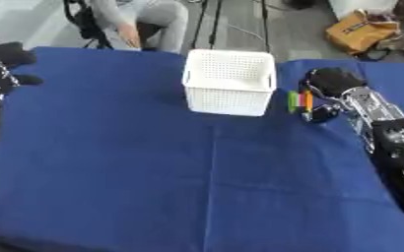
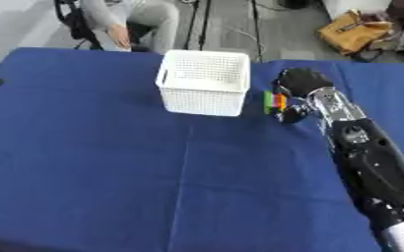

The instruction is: Pick up objects on the table and place them in the box.

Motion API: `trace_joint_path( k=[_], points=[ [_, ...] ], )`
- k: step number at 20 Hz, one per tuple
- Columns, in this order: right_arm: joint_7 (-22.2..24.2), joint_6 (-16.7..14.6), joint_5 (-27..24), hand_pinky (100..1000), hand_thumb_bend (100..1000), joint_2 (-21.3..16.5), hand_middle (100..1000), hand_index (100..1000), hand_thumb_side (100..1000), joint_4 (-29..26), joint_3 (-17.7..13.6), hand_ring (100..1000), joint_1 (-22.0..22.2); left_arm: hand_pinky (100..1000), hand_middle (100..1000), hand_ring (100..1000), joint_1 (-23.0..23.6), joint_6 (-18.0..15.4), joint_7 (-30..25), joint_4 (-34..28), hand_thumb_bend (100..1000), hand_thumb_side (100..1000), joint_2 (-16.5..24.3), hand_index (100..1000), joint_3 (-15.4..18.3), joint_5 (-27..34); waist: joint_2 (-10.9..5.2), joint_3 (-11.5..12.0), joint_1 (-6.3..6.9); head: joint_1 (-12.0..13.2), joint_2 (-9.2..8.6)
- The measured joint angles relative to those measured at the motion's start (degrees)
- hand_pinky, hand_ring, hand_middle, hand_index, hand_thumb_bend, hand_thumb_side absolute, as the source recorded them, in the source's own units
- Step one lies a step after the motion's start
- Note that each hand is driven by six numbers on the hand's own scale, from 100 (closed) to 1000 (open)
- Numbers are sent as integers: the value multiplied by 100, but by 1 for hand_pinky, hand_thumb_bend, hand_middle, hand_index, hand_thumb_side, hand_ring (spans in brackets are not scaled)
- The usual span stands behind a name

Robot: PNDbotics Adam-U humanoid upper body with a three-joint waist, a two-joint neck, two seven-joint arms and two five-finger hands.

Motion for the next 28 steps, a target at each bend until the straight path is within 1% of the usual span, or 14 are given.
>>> trace_joint_path(
  k=[3,7,11,16,21,22,25,28],
  points=[
    [-36,-13,-48,647,328,-4,466,562,297,-78,6,672,-2,678,704,819,1,0,0,0,280,1000,0,823,0,0,-12,-17,1,1,1],
    [-84,-35,-185,648,331,-100,460,565,302,-384,37,673,-8,679,704,819,2,1,0,0,280,1000,0,824,0,0,-69,-58,3,4,4],
    [-78,-15,-299,647,336,-147,446,565,309,-644,48,673,-15,679,704,820,3,1,0,0,283,1000,0,823,0,1,-89,-65,3,5,5],
    [-124,137,-409,640,341,-181,441,562,316,-1028,79,668,-73,678,704,820,3,1,0,0,285,1000,0,823,0,1,-141,-59,-1,4,5],
    [-256,336,-433,636,342,-181,437,559,321,-1296,112,666,-106,678,704,820,3,1,1,0,285,1000,0,823,0,1,-149,-31,-16,3,5],
    [-289,368,-435,618,364,-180,407,544,313,-1323,125,656,-107,678,704,820,3,2,2,0,286,1000,0,823,0,1,-153,-29,-20,3,5],
    [-385,458,-541,608,378,-99,390,536,307,-1333,126,651,-107,678,703,820,3,2,2,0,286,1000,0,824,0,1,-155,-6,-21,-4,5],
    [-450,525,-786,601,386,44,381,531,302,-1253,124,647,-132,678,703,821,3,2,2,0,286,1000,0,823,-1,1,-156,16,-31,-12,5]
  ],
)
